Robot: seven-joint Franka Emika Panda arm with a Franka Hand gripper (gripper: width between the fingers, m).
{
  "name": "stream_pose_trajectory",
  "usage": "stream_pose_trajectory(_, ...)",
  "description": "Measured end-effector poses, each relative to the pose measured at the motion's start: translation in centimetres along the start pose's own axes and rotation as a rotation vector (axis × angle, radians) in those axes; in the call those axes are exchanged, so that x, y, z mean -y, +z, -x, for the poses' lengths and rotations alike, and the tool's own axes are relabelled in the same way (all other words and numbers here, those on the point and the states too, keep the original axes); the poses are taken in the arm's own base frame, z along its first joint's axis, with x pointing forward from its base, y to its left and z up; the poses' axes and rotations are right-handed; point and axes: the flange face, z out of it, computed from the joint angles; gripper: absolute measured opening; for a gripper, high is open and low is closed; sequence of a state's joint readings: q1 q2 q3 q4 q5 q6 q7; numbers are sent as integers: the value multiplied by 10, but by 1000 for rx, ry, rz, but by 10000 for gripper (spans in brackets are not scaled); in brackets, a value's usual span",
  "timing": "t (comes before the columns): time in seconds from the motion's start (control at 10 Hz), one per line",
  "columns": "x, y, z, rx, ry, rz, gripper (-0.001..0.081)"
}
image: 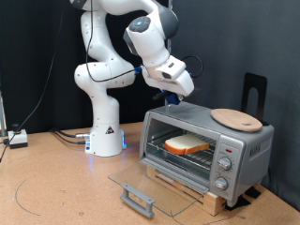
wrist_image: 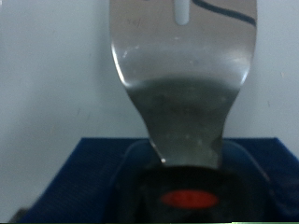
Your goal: Make a piece of toast with the oven
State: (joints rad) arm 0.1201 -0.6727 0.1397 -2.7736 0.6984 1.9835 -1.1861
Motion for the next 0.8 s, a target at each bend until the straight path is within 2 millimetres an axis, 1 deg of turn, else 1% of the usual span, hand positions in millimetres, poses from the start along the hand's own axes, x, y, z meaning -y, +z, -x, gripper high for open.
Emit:
stream_pose_trajectory(0.3,24,36,-20,33,51,51,391)
stream_pose_trajectory(0.4,28,45,-25,28,59,67,391)
stream_pose_trajectory(0.6,30,56,-31,15,70,81,391)
stream_pose_trajectory(0.7,30,58,-33,5,73,88,498)
stream_pose_trajectory(0.8,30,59,-34,-1,75,96,498)
